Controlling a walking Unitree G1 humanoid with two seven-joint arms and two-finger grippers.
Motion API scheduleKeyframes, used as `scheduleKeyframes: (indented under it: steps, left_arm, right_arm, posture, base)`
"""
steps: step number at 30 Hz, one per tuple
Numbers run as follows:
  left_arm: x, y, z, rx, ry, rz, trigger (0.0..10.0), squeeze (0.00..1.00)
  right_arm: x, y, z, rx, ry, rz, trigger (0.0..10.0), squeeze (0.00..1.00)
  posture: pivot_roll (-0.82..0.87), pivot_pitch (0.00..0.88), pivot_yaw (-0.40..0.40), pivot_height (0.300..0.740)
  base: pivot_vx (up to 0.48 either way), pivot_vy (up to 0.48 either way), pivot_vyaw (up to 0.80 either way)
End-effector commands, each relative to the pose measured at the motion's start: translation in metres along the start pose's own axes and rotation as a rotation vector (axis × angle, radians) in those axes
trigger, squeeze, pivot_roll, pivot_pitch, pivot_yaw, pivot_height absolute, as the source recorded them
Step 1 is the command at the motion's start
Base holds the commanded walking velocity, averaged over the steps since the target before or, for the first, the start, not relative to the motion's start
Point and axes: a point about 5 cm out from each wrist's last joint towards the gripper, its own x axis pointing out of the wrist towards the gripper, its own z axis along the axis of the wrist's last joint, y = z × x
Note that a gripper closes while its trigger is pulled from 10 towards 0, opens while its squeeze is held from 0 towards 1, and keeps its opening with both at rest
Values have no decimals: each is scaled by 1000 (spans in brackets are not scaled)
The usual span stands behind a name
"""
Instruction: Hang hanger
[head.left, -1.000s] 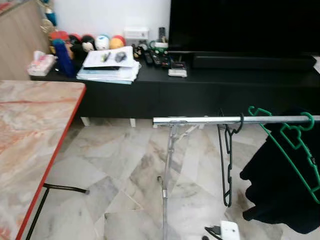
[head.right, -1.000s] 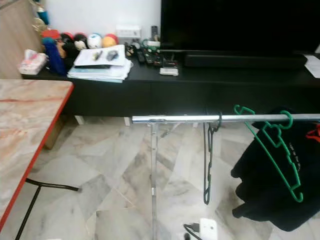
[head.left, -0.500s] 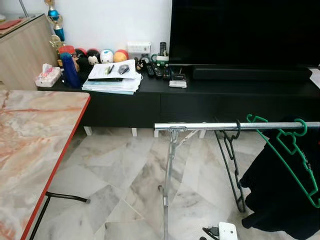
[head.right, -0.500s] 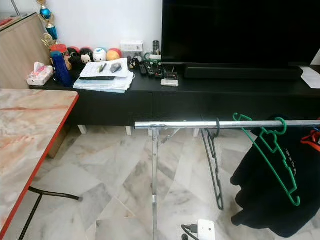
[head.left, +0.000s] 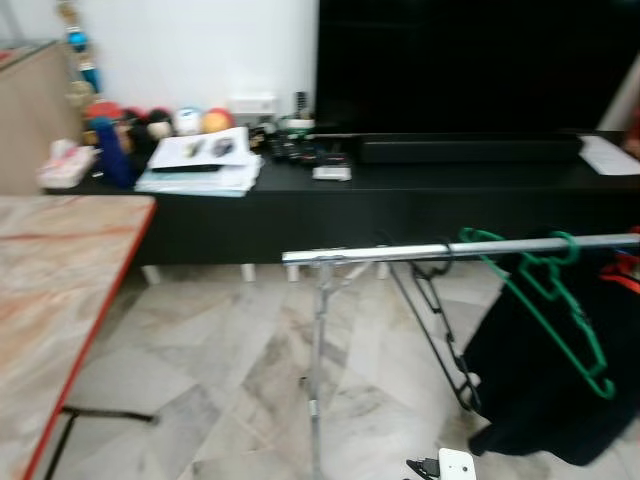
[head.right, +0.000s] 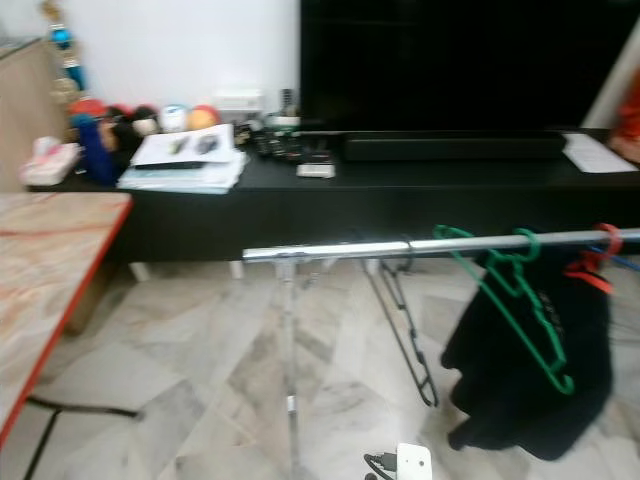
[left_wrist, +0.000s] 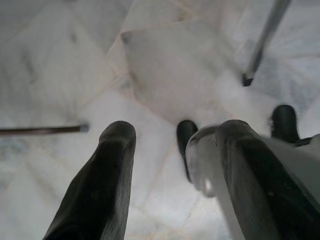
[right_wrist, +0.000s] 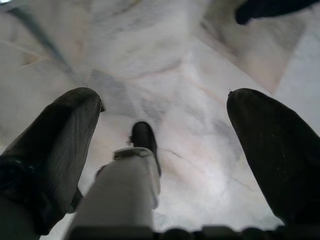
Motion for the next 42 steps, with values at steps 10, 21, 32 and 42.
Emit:
scheduleKeyframes:
  steps: [10,21,32,42]
  left_arm:
    - [-3,2,-10,-8,53,-3,10000,0]
    - [-2,0,-10,-20,48,-10,10000,0]
    - [1,-11,-4,-25,35,-23,10000,0]
    - [4,-18,2,-19,31,-28,10000,0]
  right_arm:
    - [0,1,-1,3,-5,11,10000,0]
    - [0,1,0,3,-7,10,10000,0]
    - [0,0,0,3,-10,9,10000,0]
    - [0,0,0,0,-8,9,10000,0]
  posture:
    - [51,73,-21,740]
    - [46,107,-18,740]
    - [41,121,-20,740]
    - [43,120,-23,740]
  base:
    - [0,0,0]
    - [-65,0,0]
    - [-242,0,0]
    - [-146,0,0]
